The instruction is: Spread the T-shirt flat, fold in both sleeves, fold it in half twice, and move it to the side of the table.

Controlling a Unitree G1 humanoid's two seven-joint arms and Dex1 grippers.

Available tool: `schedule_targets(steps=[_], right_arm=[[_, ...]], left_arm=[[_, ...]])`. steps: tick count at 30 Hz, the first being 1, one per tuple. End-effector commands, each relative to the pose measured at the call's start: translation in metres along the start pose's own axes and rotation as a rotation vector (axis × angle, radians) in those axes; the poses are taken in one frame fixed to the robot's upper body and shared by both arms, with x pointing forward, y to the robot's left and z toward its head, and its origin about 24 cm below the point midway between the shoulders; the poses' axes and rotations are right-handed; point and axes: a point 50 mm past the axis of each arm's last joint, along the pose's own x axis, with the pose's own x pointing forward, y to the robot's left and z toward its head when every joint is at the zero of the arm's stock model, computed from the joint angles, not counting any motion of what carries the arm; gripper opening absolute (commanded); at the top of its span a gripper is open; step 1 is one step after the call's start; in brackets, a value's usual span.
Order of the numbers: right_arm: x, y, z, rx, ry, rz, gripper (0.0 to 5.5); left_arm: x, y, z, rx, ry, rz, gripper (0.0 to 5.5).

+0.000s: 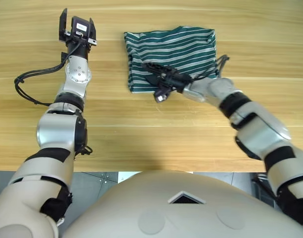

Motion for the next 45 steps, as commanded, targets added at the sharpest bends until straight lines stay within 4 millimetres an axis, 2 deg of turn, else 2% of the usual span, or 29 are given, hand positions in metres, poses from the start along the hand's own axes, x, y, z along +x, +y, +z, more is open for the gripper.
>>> schedule_targets(steps=[1,2,3,6,7,10,12,14,16,18,20,22,23,25,30,32,36,39,42,45], right_arm=[[-0.127,0.065,0.098,0.285,-0.104,0.431,3.25],[-0.142,0.061,0.106,0.342,-0.046,0.423,3.25],[-0.157,0.055,0.106,0.387,0.041,0.395,3.25],[-0.183,0.033,0.084,0.374,0.282,0.278,3.25],[-0.183,0.022,0.077,0.357,0.31,0.212,3.25],[-0.144,-0.058,0.06,0.408,0.152,-0.463,3.25],[-0.131,-0.091,0.046,0.5,0.094,-0.792,3.25],[-0.12,-0.099,0.025,0.641,0.101,-0.99,3.25],[-0.111,-0.091,0.009,0.743,0.146,-1.051,3.25],[-0.109,-0.083,-0.005,0.809,0.206,-1.125,3.25],[-0.119,-0.084,-0.02,0.849,0.263,-1.265,3.25],[-0.127,-0.086,-0.035,0.854,0.317,-1.356,3.25],[-0.128,-0.087,-0.04,0.849,0.338,-1.364,3.25],[-0.125,-0.087,-0.048,0.824,0.363,-1.347,3.25],[-0.112,-0.085,-0.06,0.771,0.41,-1.277,3.25],[-0.106,-0.081,-0.061,0.747,0.43,-1.22,3.25],[-0.097,-0.072,-0.058,0.685,0.437,-1.082,3.25],[-0.099,-0.059,-0.06,0.647,0.493,-0.982,3.25],[-0.104,-0.051,-0.061,0.612,0.531,-0.913,3.25],[-0.105,-0.043,-0.058,0.572,0.543,-0.819,3.25]], left_arm=[[0.003,-0.011,0.012,0.061,-0.07,-0.098,3.6],[0.004,-0.011,0.014,0.064,-0.079,-0.103,3.6],[0.005,-0.01,0.016,0.067,-0.091,-0.1,3.6],[0.007,-0.01,0.023,0.094,-0.142,-0.112,3.6],[0.007,-0.01,0.025,0.1,-0.159,-0.118,3.6],[0.008,-0.012,0.04,0.137,-0.28,-0.177,3.6],[0.004,-0.015,0.051,0.144,-0.386,-0.243,3.6],[-0.006,-0.029,0.065,0.122,-0.529,-0.371,3.6],[-0.018,-0.044,0.075,0.075,-0.627,-0.491,3.6],[-0.033,-0.068,0.08,0.062,-0.689,-0.642,3.6],[-0.06,-0.103,0.074,0.146,-0.73,-0.915,3.6],[-0.094,-0.127,0.059,0.252,-0.78,-1.197,3.6],[-0.107,-0.133,0.055,0.275,-0.801,-1.282,3.6],[-0.119,-0.139,0.053,0.282,-0.827,-1.368,3.6],[-0.129,-0.145,0.047,0.268,-0.797,-1.455,3.6],[-0.126,-0.136,0.033,0.301,-0.717,-1.463,3.6],[-0.115,-0.097,-0.005,0.378,-0.497,-1.346,3.6],[-0.121,-0.068,-0.033,0.357,-0.34,-1.207,3.6],[-0.141,-0.062,-0.042,0.293,-0.305,-1.146,3.6],[-0.163,-0.068,-0.04,0.178,-0.3,-1.053,3.6]])
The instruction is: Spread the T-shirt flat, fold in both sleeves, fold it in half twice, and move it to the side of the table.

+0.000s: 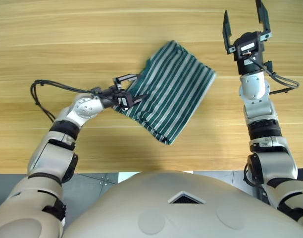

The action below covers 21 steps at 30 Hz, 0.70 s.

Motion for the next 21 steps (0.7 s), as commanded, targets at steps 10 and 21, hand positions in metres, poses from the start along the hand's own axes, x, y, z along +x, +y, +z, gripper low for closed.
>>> schedule_targets(steps=[10,21], right_arm=[[-0.085,0.031,0.038,-0.154,-0.119,0.574,3.25],[-0.161,0.042,0.06,0.011,-0.002,0.87,3.25]], left_arm=[[0.013,-0.066,0.031,-0.347,0.155,0.344,3.6],[-0.007,-0.002,0.047,-0.214,0.107,0.557,3.6]])
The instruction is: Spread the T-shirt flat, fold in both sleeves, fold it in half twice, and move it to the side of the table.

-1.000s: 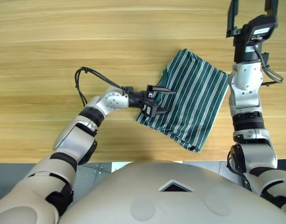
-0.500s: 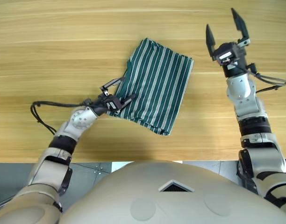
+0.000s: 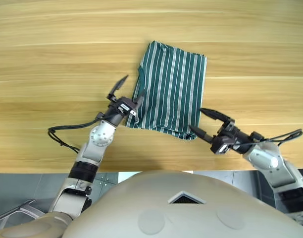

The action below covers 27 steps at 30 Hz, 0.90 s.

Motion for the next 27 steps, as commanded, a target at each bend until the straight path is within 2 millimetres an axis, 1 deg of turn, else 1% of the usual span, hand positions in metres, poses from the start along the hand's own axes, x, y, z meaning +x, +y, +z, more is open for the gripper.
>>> schedule_targets(steps=[1,3,4,6,8,10,11,13,15,16,20,23,25,27], right_arm=[[0.009,0.006,-0.015,-0.025,0.091,0.042,3.25],[0.011,0.01,-0.03,-0.055,0.167,0.086,3.25],[0.009,0.011,-0.039,-0.058,0.21,0.088,3.25],[0.007,0.011,-0.048,-0.065,0.256,0.084,3.25],[0.009,0.013,-0.05,-0.065,0.252,0.088,3.25],[0.013,0.015,-0.052,-0.07,0.244,0.1,3.25],[0.015,0.016,-0.053,-0.074,0.244,0.1,3.25],[0.016,0.017,-0.054,-0.08,0.247,0.104,3.25],[0.015,0.018,-0.054,-0.09,0.25,0.117,3.25],[0.015,0.018,-0.054,-0.094,0.25,0.122,3.25],[0.017,0.018,-0.055,-0.111,0.253,0.129,3.25],[0.017,0.016,-0.057,-0.121,0.261,0.124,3.25],[0.018,0.016,-0.058,-0.126,0.264,0.128,3.25],[0.017,0.017,-0.06,-0.126,0.272,0.133,3.25]], left_arm=[[0.0,0.009,0.007,0.027,-0.024,-0.016,3.6],[-0.001,0.006,0.008,0.05,-0.025,-0.05,3.6],[-0.003,0.001,0.005,0.081,-0.014,-0.1,3.6],[-0.007,-0.008,0.005,0.122,-0.029,-0.192,3.6],[-0.006,-0.013,0.017,0.099,-0.115,-0.234,3.6],[-0.001,-0.014,0.031,0.043,-0.206,-0.233,3.6],[0.003,-0.016,0.033,0.025,-0.226,-0.239,3.6],[0.005,-0.027,0.028,0.031,-0.211,-0.331,3.6],[0.0,-0.038,0.019,0.073,-0.168,-0.446,3.6],[-0.002,-0.04,0.014,0.1,-0.141,-0.481,3.6],[-0.003,-0.037,-0.011,0.233,-0.016,-0.552,3.6],[-0.001,-0.036,-0.024,0.296,0.039,-0.571,3.6],[-0.001,-0.034,-0.029,0.3,0.068,-0.544,3.6],[-0.007,-0.033,-0.032,0.282,0.084,-0.532,3.6]])
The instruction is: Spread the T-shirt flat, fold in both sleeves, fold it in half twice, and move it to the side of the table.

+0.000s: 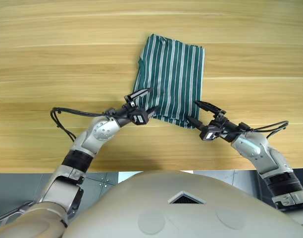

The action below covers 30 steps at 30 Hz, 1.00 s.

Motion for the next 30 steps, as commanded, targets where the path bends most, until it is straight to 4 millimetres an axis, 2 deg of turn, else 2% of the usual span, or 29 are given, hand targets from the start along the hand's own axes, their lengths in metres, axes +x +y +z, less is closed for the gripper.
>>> schedule_targets(steps=[1,3,7,13,16,18,20,22,26,28,30], right_arm=[[-0.011,0.02,-0.017,0.004,0.118,0.131,3.25],[-0.013,0.02,-0.02,-0.005,0.138,0.135,3.25],[-0.014,0.021,-0.027,-0.022,0.164,0.147,3.25],[-0.012,0.018,-0.033,-0.058,0.18,0.149,3.25],[-0.01,0.018,-0.034,-0.065,0.181,0.147,3.25],[-0.008,0.018,-0.035,-0.069,0.175,0.148,3.25],[-0.006,0.019,-0.036,-0.073,0.175,0.154,3.25],[-0.007,0.019,-0.037,-0.08,0.173,0.158,3.25],[-0.01,0.016,-0.024,-0.048,0.069,0.156,3.25],[-0.02,0.007,-0.016,-0.024,0.015,0.14,3.25],[-0.031,-0.004,-0.017,-0.041,0.033,0.131,3.25]], left_arm=[[-0.023,-0.021,-0.022,-0.033,0.16,-0.079,3.6],[-0.031,-0.022,-0.022,-0.05,0.163,-0.074,3.6],[-0.042,-0.031,-0.003,-0.165,0.065,-0.086,3.6],[-0.061,-0.03,-0.001,-0.221,0.084,-0.112,3.6],[-0.06,-0.017,-0.005,-0.175,0.1,-0.061,3.6],[-0.055,0.003,-0.009,-0.131,0.109,0.059,3.6],[-0.058,0.017,-0.019,-0.094,0.168,0.157,3.6],[-0.063,0.023,-0.022,-0.068,0.194,0.204,3.6],[-0.066,0.035,-0.011,-0.073,0.108,0.295,3.6],[-0.07,0.042,0.002,-0.111,0.005,0.337,3.6],[-0.075,0.047,0.012,-0.149,-0.075,0.365,3.6]])
